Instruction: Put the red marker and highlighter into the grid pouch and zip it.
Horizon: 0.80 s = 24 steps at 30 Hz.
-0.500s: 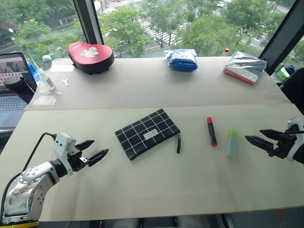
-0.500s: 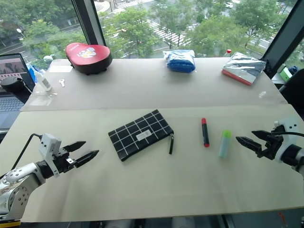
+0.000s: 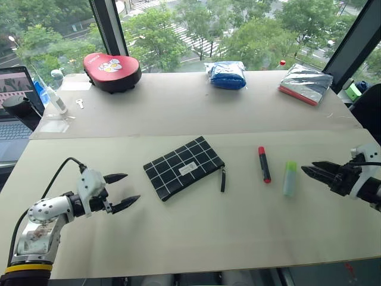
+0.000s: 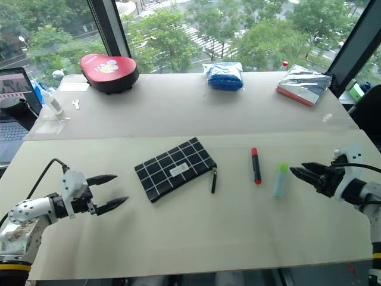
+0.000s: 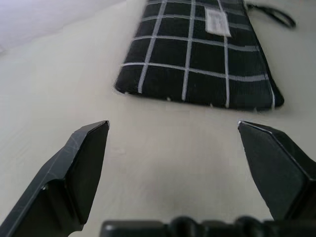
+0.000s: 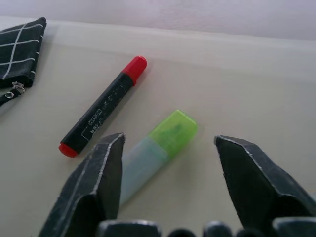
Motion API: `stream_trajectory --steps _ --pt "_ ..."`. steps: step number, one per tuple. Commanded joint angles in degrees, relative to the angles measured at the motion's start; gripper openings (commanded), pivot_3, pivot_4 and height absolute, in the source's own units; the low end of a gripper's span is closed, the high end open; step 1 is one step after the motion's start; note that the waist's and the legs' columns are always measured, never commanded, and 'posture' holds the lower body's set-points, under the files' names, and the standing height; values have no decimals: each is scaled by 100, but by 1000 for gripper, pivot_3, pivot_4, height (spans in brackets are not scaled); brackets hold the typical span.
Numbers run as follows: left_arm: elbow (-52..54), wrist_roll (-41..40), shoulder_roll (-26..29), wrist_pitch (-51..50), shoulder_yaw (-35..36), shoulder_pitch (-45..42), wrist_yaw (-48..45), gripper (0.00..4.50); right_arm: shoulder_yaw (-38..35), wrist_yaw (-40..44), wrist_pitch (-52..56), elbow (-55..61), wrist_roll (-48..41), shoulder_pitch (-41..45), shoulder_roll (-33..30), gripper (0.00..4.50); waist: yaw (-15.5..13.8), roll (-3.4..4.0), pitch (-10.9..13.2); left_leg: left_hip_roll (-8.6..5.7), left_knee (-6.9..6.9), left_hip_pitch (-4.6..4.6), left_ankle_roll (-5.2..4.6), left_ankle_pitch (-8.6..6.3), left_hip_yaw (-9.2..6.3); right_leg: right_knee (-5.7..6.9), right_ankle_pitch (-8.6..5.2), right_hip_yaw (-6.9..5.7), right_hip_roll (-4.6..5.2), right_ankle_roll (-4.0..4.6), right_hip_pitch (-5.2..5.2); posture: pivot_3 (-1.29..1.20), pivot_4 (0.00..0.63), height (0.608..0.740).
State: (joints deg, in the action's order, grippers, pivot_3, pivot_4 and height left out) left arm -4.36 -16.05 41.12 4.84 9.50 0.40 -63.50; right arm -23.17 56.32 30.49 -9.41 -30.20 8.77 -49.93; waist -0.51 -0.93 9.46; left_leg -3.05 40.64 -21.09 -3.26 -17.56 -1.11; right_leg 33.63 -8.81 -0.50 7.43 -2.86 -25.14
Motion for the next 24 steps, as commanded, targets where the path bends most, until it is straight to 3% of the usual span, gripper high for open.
stream_trajectory --steps 1,5,15,17,24 --pt "-372 585 164 1566 -254 -318 -171 4500 115 74 189 585 -246 225 26 1284 -8 0 0 0 0 -2 0 0 0 -1 0 0 1 0 -2 0 150 740" --pt "-589 744 111 2288 -540 -663 -228 4500 574 146 445 999 -376 610 171 61 -8 0 0 -1 0 -2 0 0 -1 0 3 0 3 2 -2 0 150 740" --pt "-603 1399 9 2816 -1303 -1177 79 4500 2912 -340 158 1126 906 2039 1241 61 34 0 0 -2 0 -8 5 2 -3 9 4 -12 1 2 -19 0 150 740" --pt "-595 1424 20 2808 -1347 -1168 141 4500 3091 -683 190 885 1174 2326 1540 61 43 0 0 -4 0 -10 7 4 -2 12 4 -13 1 2 -20 0 150 740" --pt "-701 1493 154 2732 -1391 -1165 287 4500 3578 -681 415 836 1524 2643 1836 61 16 1 0 -8 0 -10 13 7 -9 33 3 -25 2 2 -21 0 150 740"
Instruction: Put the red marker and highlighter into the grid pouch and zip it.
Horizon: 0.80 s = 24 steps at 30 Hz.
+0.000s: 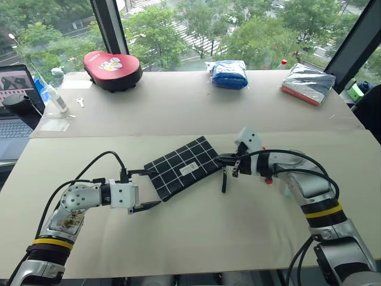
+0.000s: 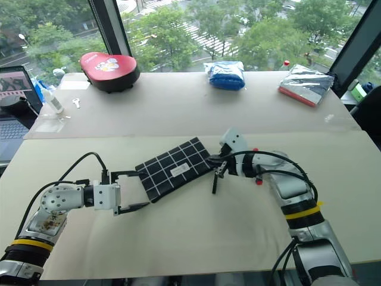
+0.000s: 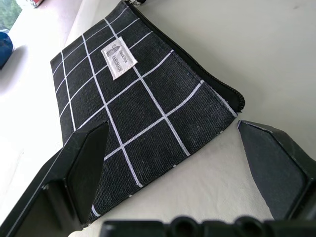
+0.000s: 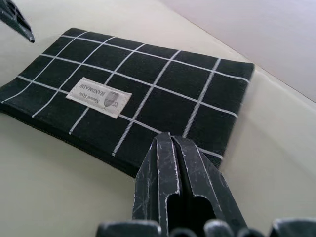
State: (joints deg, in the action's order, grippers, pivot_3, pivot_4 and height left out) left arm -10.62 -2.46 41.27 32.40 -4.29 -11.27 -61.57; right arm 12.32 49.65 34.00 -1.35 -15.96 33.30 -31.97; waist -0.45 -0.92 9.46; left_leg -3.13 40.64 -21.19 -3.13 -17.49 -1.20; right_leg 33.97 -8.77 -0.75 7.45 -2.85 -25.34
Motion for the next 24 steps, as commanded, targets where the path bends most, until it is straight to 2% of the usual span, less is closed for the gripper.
stream_trajectory --steps 1,7,13,17,24 --pt "-100 135 150 -27 -16 -2 111 4500 138 27 8 -16 211 206 16 61 16 0 0 0 0 1 -1 -1 1 0 0 0 0 0 0 0 150 740" --pt "-41 94 154 -70 -67 20 179 4500 707 -334 -202 -695 1247 464 -7 61 54 2 0 -1 0 7 1 1 1 0 -2 0 0 1 -2 0 150 740" --pt "245 36 84 -421 -84 125 359 4500 773 -248 -190 -765 1412 483 39 61 45 2 0 -1 0 12 4 3 -2 1 -1 -1 0 2 6 0 150 740" --pt "484 358 -53 -685 -193 133 707 4500 778 -211 -140 -686 1442 382 51 61 37 2 0 -2 0 13 4 3 -4 2 -2 -2 0 2 7 0 150 740" --pt "1280 626 -319 -1437 -721 334 781 4500 692 -222 9 -615 1383 362 129 61 52 3 -2 -2 1 16 4 3 -4 3 -2 -1 -1 2 12 0 150 740"
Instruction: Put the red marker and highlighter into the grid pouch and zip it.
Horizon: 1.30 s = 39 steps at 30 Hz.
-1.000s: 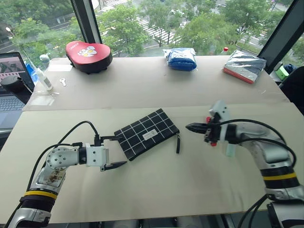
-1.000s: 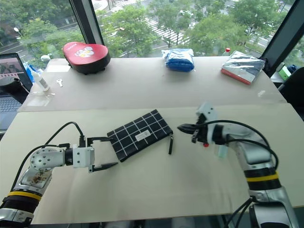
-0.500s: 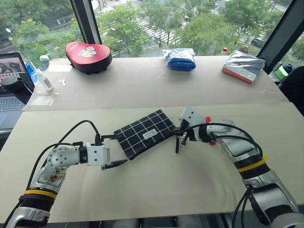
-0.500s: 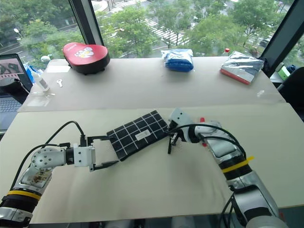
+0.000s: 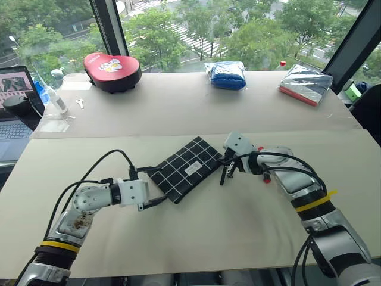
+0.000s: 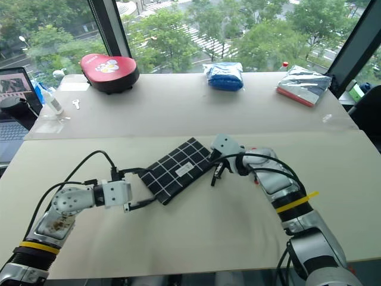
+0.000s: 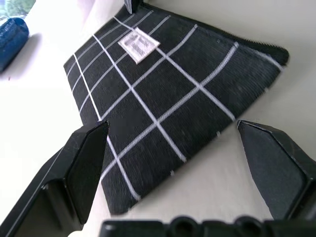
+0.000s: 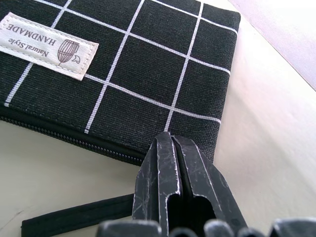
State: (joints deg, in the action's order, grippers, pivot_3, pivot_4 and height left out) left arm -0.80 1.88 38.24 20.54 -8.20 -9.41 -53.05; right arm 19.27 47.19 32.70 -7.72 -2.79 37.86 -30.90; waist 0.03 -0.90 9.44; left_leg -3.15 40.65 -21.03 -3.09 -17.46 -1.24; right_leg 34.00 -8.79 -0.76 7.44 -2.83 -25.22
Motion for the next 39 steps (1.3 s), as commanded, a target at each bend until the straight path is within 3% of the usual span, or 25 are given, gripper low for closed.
stream_trajectory --steps 1,9,26,39 --pt "354 243 -15 -298 -381 164 -62 4500 -9 23 146 15 68 -85 28 61 5 1 -1 0 0 0 0 0 0 0 0 0 0 0 0 0 150 740" --pt "252 550 116 -236 -482 79 65 4500 -27 -13 243 136 57 -129 110 61 17 2 -3 1 0 2 -4 -2 0 -2 -1 0 -1 -1 1 0 150 740" --pt "-174 1607 -524 -295 -999 -329 1165 4500 -63 -68 353 327 40 -256 157 61 -60 6 -10 0 0 39 -2 -1 0 -2 -2 3 0 -1 35 0 150 740" --pt "-620 1947 -539 -317 -1351 -324 1453 4500 -61 -92 342 235 64 -227 187 61 -63 7 -13 3 -2 84 -6 -4 -10 -7 -9 -1 0 -9 90 0 150 740"
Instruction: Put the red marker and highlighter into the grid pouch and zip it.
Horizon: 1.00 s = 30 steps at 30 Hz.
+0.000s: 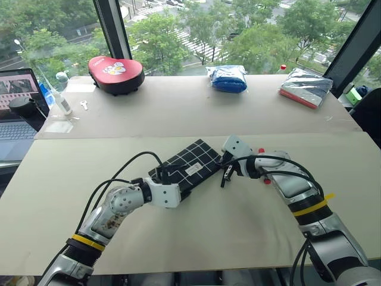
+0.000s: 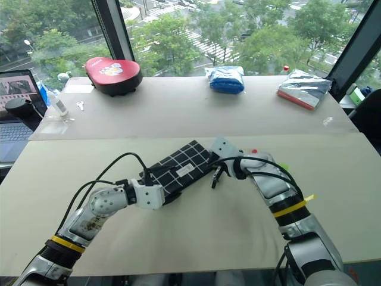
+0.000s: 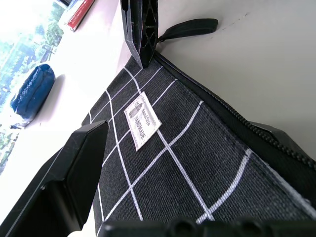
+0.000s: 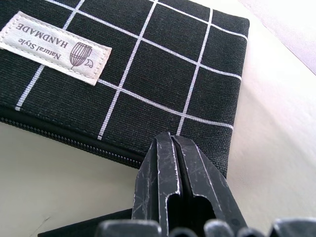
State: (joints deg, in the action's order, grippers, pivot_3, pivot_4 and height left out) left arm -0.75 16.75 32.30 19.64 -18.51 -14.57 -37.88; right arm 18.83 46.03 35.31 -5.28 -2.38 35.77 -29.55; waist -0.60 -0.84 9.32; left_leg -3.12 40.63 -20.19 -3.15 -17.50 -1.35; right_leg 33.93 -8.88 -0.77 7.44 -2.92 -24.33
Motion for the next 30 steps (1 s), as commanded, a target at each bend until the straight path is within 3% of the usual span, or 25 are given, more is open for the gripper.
stream_trajectory --steps 1,3,11,14,21,27,30 --pt "-637 446 60 -230 -326 192 -52 4244 -20 18 78 -24 27 -10 56 17 0 1 -2 0 0 1 0 0 0 0 0 0 0 0 1 0 150 740" --pt "-625 360 63 -283 -325 207 -85 3845 -24 15 74 -37 32 -6 58 0 4 3 -7 0 0 1 0 0 0 0 0 0 0 0 1 0 150 740" --pt "-11 63 288 -699 -223 213 -552 847 -32 -12 -3 -154 95 10 88 0 26 7 -11 3 0 1 0 0 0 3 -12 0 -1 -15 -1 0 150 740" --pt "274 -33 362 -934 -155 182 -711 60 -28 -14 -52 -225 138 27 110 0 63 14 -15 3 -16 2 0 0 0 4 -17 1 -1 -13 -7 0 150 740" --pt "637 -158 324 -1323 13 263 -702 60 -308 -183 -141 -514 -1 164 318 0 137 15 -15 2 -54 2 6 4 1 0 -16 3 -1 2 -24 0 150 740" --pt "792 -486 282 -1531 211 275 -760 0 -1321 134 556 -271 -1111 328 456 1837 142 13 -13 1 -65 -13 6 4 3 3 -16 8 -1 4 -51 0 150 740" --pt "789 -677 165 -1633 273 158 -756 0 -2192 485 1646 209 -2289 429 375 2869 136 14 -13 1 -69 -44 13 8 4 5 -14 7 -1 8 -84 0 150 740"
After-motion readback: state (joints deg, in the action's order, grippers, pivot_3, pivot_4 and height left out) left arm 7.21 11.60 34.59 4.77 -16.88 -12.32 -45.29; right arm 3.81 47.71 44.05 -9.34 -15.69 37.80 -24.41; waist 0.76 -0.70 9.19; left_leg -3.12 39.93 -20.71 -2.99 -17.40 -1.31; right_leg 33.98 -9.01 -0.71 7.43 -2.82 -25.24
